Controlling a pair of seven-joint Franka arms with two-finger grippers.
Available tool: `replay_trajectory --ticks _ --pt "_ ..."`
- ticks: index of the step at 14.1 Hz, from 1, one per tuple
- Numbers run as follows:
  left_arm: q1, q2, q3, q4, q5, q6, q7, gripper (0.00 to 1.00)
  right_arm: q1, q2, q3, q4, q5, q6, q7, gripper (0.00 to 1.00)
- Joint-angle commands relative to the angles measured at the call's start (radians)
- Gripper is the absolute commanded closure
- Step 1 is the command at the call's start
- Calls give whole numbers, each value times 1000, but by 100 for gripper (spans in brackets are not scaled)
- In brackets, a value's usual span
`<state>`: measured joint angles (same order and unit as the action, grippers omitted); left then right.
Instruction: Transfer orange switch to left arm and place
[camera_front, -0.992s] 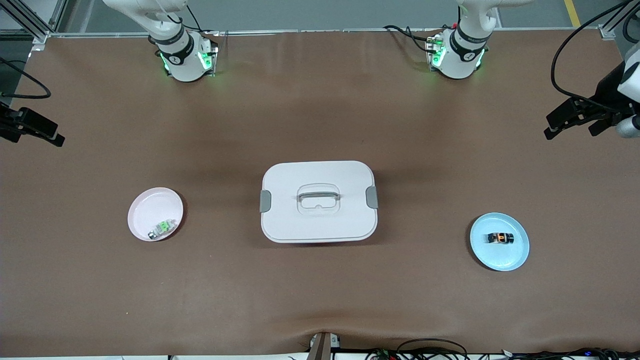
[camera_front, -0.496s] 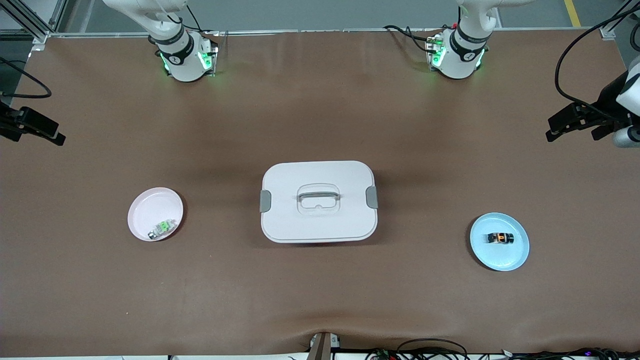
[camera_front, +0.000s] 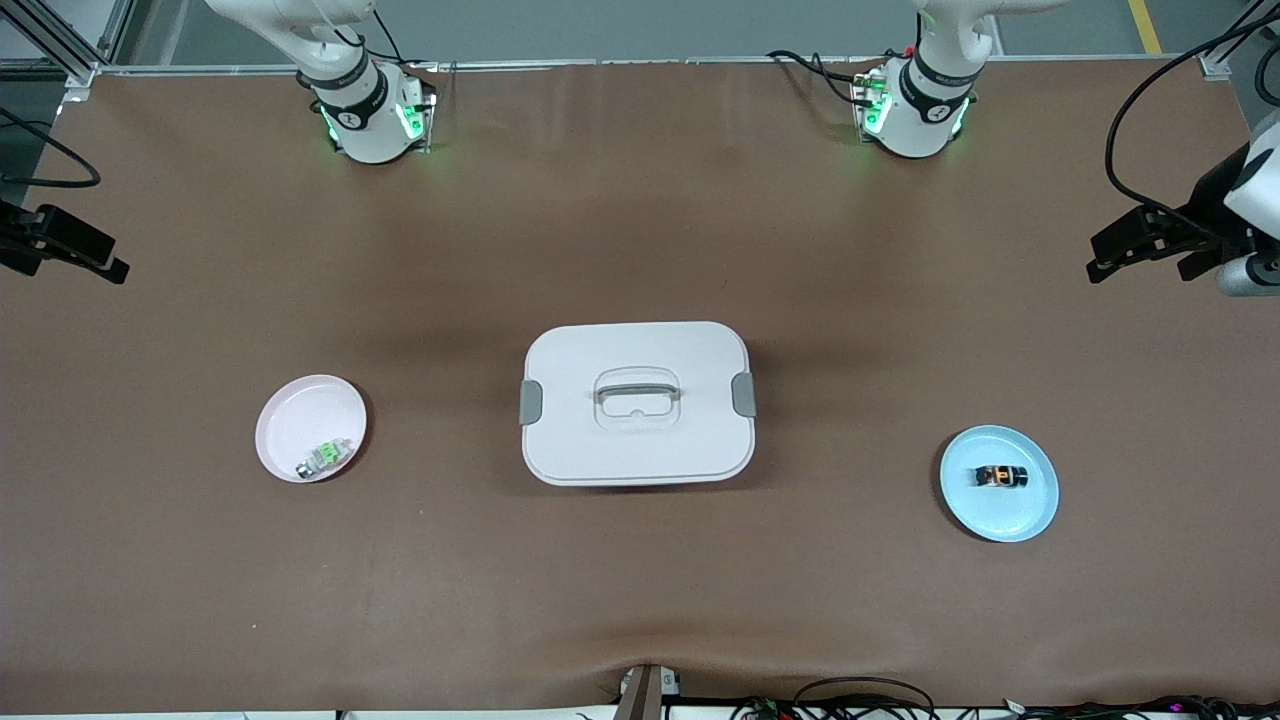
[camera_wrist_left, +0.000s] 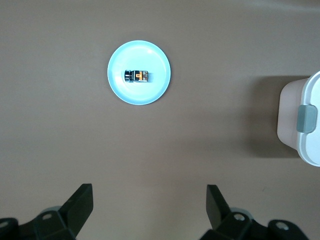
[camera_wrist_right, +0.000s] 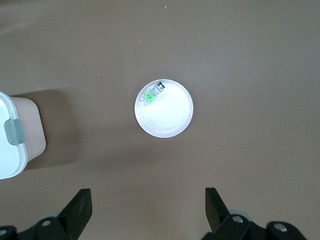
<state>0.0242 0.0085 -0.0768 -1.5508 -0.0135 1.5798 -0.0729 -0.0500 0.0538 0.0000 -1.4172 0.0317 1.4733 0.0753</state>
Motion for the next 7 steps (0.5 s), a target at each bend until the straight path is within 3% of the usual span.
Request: replay_trajectory --ticks 1,7 --pt "-3 15 -1 32 15 -21 13 0 -13 -15 11 -3 4 -10 11 0" --pt "-1 16 -1 32 12 -21 13 0 -11 -15 11 -3 -3 -2 9 0"
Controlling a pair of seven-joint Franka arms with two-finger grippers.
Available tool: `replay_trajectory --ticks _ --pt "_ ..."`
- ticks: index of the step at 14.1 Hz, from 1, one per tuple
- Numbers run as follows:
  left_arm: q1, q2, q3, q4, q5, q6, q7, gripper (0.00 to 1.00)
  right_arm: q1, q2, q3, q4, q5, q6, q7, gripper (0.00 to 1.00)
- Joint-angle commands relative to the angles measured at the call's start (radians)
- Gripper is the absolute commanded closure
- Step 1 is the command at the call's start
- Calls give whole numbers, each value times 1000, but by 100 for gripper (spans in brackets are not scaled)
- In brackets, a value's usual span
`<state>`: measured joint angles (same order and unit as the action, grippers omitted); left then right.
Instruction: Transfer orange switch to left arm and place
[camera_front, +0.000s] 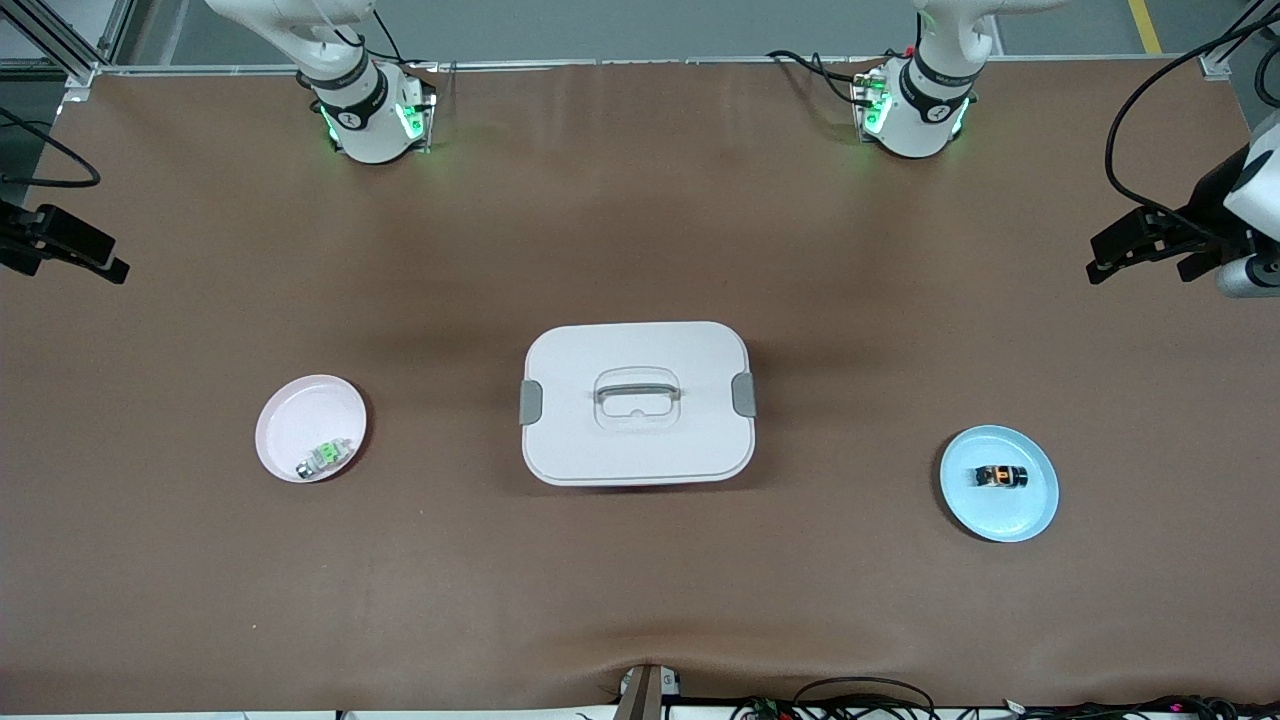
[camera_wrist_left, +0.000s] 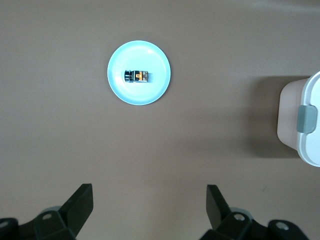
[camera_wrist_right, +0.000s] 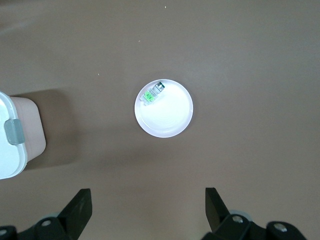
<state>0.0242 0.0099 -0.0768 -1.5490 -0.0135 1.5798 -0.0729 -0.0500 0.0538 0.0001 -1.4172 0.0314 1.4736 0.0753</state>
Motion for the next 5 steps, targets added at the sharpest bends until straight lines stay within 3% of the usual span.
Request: replay_trajectory --ticks 1,5 --pt "-1 15 -1 30 12 -21 13 0 -10 -15 11 -3 -2 -3 8 0" --pt "-1 15 -1 30 12 -21 13 0 -10 -15 11 -3 -5 -3 8 0"
